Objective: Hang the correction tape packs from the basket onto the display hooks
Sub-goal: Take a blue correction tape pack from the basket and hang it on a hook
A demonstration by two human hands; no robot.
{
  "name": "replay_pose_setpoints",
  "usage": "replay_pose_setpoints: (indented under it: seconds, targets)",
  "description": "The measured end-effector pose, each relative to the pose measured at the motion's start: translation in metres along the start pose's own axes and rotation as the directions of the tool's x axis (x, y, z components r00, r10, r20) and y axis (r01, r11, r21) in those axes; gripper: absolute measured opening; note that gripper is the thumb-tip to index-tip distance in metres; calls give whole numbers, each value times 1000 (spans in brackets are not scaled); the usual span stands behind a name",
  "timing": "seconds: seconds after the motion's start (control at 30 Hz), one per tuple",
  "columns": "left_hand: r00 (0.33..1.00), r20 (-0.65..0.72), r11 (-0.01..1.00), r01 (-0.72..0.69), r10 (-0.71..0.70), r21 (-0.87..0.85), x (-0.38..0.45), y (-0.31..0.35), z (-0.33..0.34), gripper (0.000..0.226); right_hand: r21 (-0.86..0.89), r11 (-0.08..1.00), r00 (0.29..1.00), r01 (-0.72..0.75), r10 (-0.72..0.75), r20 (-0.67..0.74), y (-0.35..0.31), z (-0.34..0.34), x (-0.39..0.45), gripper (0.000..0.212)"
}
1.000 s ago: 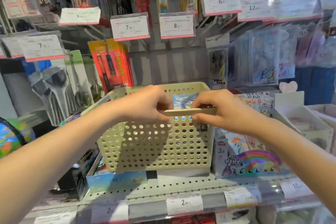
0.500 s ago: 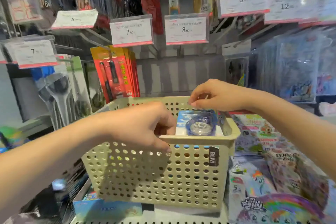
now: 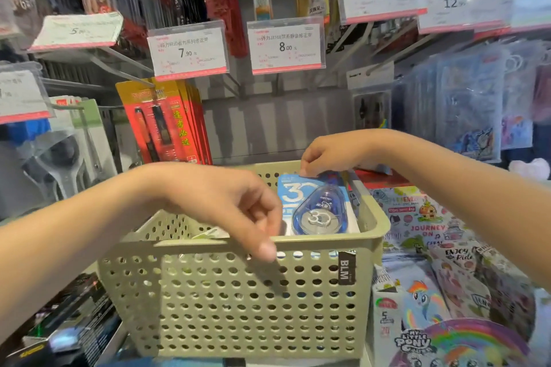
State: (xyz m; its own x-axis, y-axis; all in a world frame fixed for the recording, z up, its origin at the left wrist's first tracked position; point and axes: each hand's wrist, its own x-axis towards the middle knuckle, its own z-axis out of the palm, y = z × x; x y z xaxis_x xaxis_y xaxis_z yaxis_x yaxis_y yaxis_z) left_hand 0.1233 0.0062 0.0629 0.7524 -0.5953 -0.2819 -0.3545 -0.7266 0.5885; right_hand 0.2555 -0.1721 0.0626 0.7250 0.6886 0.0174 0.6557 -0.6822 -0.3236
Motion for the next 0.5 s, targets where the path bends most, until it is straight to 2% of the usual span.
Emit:
replay_pose_setpoints:
  seconds: [0.07, 0.13, 0.17, 0.2, 0.23, 0.33, 0.5]
  targets:
    - [983, -181, 999, 23, -29, -35, 1, -5, -10, 44, 160, 987, 1000, 2, -1, -3, 1, -5, -3, 30]
    - [906, -410, 993, 73, -106, -95, 7, -10, -17, 44, 332, 943, 1000, 14, -21, 18, 3, -9, -5, 20]
    - [863, -479, 980, 87, -163, -177, 10, -13, -19, 42, 383, 924, 999, 20, -32, 26, 3, -10, -5, 19]
    - [835, -505, 957, 85, -220, -276, 13, -13, -20, 38, 411, 911, 999, 22, -35, 26, 4, -11, -5, 18]
    - [835, -486, 927, 74, -260, -369, 14, -14, -20, 33, 430, 903, 999, 28, -36, 12, 4, -11, -4, 18]
    - [889, -369, 812, 5, -271, -584, 18, -16, -14, 17, 511, 854, 992, 101, -47, -117, 0, -12, 0, 18]
    - [840, -446, 639, -164, -309, -751, 22, -16, -10, 24, 604, 779, 970, 168, -20, -244, -13, -9, 4, 26]
